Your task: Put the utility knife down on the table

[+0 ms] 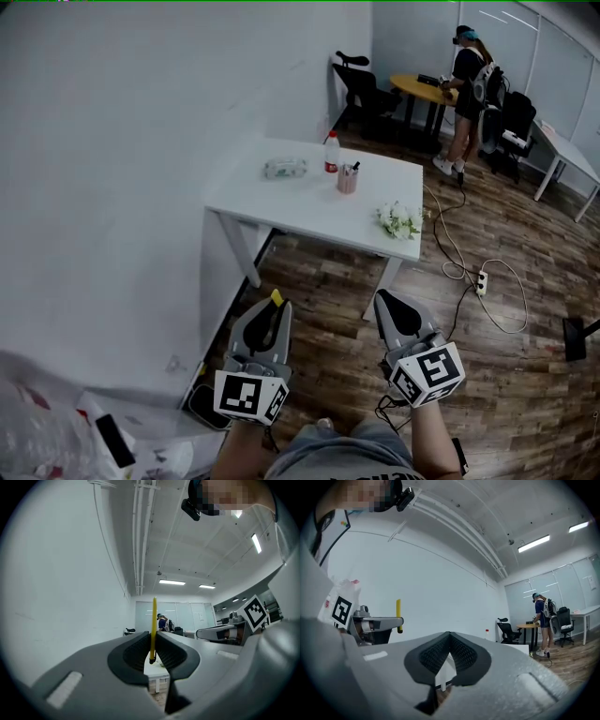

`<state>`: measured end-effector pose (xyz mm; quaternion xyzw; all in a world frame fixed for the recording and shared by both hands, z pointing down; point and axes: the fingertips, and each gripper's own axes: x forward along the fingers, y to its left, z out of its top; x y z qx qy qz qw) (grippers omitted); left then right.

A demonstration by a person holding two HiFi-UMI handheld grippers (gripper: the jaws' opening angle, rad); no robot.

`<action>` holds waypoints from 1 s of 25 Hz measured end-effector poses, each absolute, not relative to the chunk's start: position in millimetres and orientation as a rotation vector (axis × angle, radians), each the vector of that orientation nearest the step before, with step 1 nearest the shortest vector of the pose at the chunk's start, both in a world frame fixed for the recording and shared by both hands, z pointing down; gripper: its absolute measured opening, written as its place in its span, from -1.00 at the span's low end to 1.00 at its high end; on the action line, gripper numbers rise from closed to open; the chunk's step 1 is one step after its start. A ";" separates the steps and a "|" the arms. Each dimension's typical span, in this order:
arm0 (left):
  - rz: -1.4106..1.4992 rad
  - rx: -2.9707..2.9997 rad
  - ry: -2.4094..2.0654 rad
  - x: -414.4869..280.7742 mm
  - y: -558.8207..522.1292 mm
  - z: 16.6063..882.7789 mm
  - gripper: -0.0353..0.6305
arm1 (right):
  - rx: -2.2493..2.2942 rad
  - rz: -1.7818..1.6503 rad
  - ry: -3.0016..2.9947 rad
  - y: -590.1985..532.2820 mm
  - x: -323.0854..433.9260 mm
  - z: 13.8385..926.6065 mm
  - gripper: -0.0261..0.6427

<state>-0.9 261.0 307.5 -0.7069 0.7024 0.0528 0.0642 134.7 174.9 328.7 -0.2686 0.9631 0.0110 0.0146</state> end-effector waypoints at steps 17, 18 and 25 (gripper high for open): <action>0.161 -2.165 2.108 -32.0 183.0 316.0 -0.69 | -0.866 0.031 3.019 100.5 107.9 341.2 -0.92; 0.162 -2.165 2.106 -33.0 173.7 314.8 -0.69 | -0.860 0.029 3.019 91.6 106.1 340.8 -0.92; 0.173 -2.167 2.101 -35.5 108.9 306.8 -0.69 | -0.818 0.055 3.036 31.0 95.1 329.9 -0.92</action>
